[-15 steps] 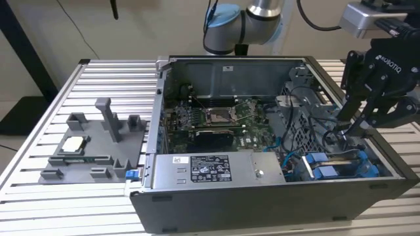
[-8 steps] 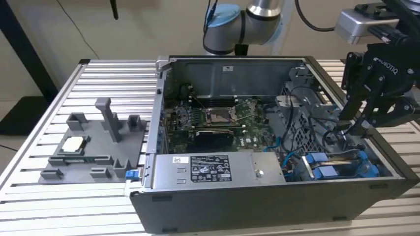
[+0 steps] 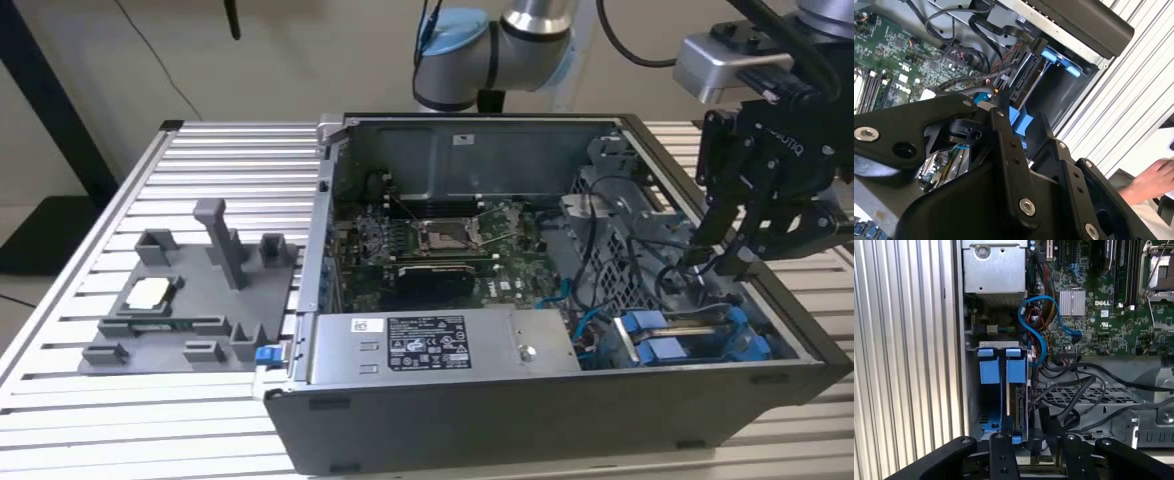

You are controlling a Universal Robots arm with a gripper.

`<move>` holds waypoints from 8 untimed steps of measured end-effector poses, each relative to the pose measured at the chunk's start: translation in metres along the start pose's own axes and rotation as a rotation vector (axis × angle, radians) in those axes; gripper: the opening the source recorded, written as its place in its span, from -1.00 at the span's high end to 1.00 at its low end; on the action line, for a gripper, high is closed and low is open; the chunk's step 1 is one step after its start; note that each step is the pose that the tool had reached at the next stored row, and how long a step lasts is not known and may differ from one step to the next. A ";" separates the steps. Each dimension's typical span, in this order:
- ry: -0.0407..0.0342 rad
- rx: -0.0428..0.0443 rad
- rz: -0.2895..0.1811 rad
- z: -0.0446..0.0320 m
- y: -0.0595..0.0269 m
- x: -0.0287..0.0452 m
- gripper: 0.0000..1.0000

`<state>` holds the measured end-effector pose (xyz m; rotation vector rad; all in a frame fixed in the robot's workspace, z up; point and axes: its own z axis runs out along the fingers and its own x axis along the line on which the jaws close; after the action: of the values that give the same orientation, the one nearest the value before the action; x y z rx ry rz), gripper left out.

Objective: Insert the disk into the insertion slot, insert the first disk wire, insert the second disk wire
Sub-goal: 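Insert the first disk wire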

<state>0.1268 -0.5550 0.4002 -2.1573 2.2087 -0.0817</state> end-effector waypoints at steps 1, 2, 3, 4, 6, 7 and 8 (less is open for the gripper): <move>0.0000 0.0000 0.000 0.0001 0.0001 0.0000 0.18; -0.0003 0.0013 0.000 0.0006 0.0001 0.0000 0.18; -0.0003 0.0013 0.000 0.0006 0.0001 0.0000 0.18; -0.0003 0.0013 0.000 0.0006 0.0001 0.0000 0.18; -0.0002 0.0013 0.000 0.0007 0.0001 0.0000 0.18; -0.0003 0.0013 0.000 0.0007 0.0001 0.0000 0.18; -0.0004 0.0013 0.000 0.0008 0.0002 0.0000 0.18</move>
<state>0.1267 -0.5550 0.3995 -2.1562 2.2079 -0.0827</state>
